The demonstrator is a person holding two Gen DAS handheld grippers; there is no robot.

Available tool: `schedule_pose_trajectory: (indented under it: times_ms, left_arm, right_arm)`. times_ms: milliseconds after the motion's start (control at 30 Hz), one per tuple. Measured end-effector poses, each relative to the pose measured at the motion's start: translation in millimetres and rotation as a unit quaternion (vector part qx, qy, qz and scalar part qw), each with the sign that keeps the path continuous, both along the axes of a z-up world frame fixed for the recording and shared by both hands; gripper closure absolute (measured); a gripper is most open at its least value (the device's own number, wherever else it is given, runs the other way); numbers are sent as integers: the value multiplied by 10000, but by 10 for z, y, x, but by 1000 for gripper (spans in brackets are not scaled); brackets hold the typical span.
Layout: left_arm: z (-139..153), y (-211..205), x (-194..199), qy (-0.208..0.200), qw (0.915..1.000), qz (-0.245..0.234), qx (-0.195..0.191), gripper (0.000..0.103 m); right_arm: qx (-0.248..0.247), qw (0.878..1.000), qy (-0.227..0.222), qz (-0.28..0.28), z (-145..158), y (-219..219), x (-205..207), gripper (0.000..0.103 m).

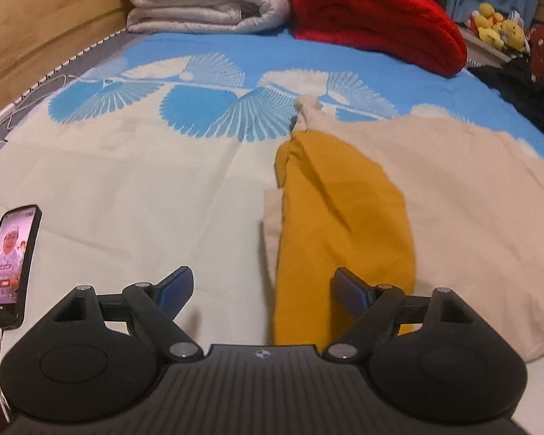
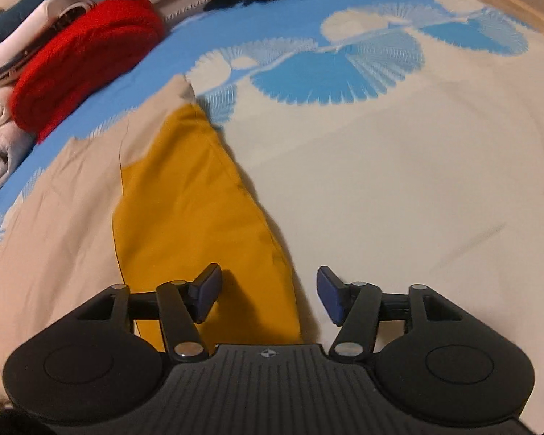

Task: Fold large clothes

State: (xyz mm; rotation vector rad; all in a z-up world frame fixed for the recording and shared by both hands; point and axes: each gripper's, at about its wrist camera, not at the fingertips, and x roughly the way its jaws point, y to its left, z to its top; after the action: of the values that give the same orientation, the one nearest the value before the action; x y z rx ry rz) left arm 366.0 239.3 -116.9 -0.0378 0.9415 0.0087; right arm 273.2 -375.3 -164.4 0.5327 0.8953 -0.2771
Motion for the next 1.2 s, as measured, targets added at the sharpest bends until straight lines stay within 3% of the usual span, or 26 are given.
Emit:
schedule_pose_trajectory:
  times_ms: [133, 300, 433, 467, 500, 533, 600, 667, 767, 900, 1067, 1133, 1200]
  left_arm:
    - [-112, 109, -28, 367, 9975, -161, -590, 14]
    - [-160, -19, -107, 494, 9965, -489, -464, 14]
    - [-151, -154, -265, 481, 9920, -1091, -404, 15]
    - [-170, -191, -288, 441, 9917, -1169, -302, 15]
    - [-196, -247, -294, 430, 9912, -1241, -164, 18]
    - [-215, -308, -302, 441, 9901, -1333, -21, 22]
    - [-220, -403, -314, 395, 9872, -1543, 78, 62]
    - [-212, -474, -310, 279, 9876, -1508, 348, 83]
    - [-163, -388, -305, 273, 9898, -1386, 197, 93]
    - [-147, -295, -316, 259, 9894, -1420, 150, 95]
    - [-168, -274, -263, 305, 9877, -1528, 153, 94]
    - [-175, -269, -232, 327, 9878, -1515, 167, 91]
    - [-190, -259, -215, 318, 9881, -1481, 260, 76]
  right_arm:
    - [412, 9991, 60, 18, -66, 13, -70, 33]
    - [444, 9987, 168, 168, -86, 71, -170, 33]
    - [562, 9980, 161, 252, -77, 31, -248, 33]
    - [622, 9976, 139, 281, -86, 14, -256, 39]
    - [669, 9972, 101, 317, -94, 9, -263, 59]
    - [658, 9971, 80, 370, -89, 19, -261, 68]
    - [381, 9980, 39, 501, -61, 59, -245, 87]
    - [304, 9981, -34, 534, -21, 79, -241, 90]
    - [189, 9984, -74, 523, 20, 89, -258, 93]
    - [241, 9984, -229, 447, 82, 37, -345, 94]
    - [43, 9985, 85, 534, -12, 77, -276, 94]
    - [-107, 9981, 147, 591, -9, 139, -253, 94]
    - [-145, 9978, 177, 615, -22, 146, -241, 94]
